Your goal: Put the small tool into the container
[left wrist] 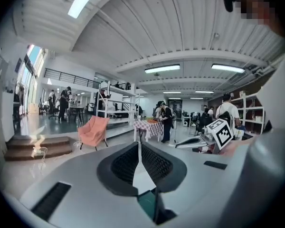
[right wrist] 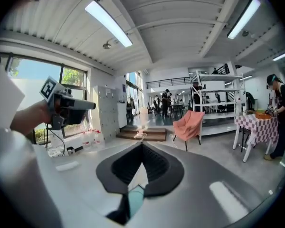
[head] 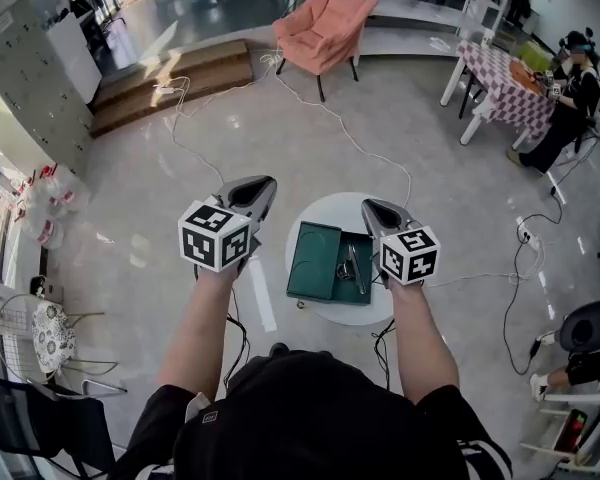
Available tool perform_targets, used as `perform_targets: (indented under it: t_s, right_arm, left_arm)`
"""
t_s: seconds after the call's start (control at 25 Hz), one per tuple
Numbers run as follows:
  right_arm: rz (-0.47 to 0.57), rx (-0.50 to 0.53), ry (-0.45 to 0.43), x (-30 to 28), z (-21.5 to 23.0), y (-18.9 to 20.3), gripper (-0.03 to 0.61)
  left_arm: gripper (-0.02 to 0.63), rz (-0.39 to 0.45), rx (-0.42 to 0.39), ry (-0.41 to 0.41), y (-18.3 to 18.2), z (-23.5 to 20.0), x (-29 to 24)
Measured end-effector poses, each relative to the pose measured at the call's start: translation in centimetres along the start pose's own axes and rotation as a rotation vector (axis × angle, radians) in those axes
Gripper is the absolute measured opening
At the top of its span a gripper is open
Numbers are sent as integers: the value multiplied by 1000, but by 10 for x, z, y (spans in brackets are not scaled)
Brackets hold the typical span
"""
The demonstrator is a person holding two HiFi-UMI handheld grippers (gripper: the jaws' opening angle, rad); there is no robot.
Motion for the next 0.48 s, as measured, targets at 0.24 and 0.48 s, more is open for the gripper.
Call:
perform_targets:
  t_s: [0.24, 0.48]
  right_arm:
    - [226, 0, -13, 12, -40, -90, 9]
    - [384, 8, 3, 66, -76, -125, 8]
  left_arm:
    - [25, 84, -121, 13, -53, -14, 14]
    - [25, 115, -119, -5, -47, -17, 42]
Point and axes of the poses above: the fingertips, and each gripper's own axes: x backward along the fingers, z to its right, y out of its underside, the point moved 4 cm from there along x, backward along the fingers, and after that the axes turned 6 degrees about y, right-handed, at the moved point
